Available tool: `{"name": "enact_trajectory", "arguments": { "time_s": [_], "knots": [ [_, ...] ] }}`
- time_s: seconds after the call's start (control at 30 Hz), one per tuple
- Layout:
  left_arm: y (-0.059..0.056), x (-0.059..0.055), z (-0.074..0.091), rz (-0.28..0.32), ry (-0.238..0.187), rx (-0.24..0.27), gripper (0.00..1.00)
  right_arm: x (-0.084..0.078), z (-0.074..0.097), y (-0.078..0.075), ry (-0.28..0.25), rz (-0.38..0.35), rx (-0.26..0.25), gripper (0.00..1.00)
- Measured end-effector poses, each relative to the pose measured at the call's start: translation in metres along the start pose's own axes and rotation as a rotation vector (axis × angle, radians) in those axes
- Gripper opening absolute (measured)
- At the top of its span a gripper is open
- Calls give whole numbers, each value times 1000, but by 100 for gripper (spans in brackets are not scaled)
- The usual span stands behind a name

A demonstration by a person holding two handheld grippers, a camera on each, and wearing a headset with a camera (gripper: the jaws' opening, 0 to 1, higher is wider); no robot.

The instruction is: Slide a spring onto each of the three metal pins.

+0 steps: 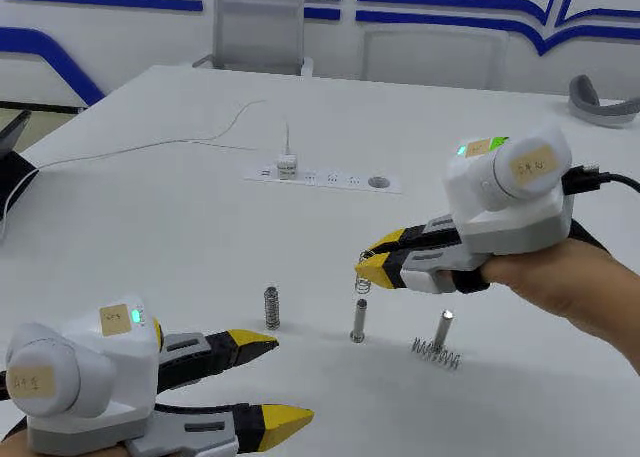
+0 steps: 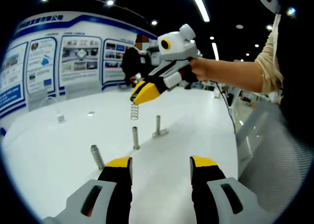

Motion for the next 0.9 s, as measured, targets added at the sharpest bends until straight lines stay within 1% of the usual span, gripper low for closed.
{"name": "enact_trajectory", "arguments": {
  "time_s": [0.17,0.53,0.9],
  "knots": [
    [0,-1,0,4,0,1,48,-8,-8,-3,19,-16,1,12],
    [0,-2,0,7,0,5,47,-16,-12,-7,29,-38,0,12],
    [1,-2,0,9,2,7,47,-28,-20,-8,47,-54,-1,12]
  ]
}}
Point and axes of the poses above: the centre of the closed fingertips' face, and the gripper's own axes: z roughly backward along the fingers, y roughly to its left, x roughly out of its top, the point moved 6 cm from there along z, roughly backward along the fingers, and after that the axes turned 2 degrees about y, right-handed, at the moved point
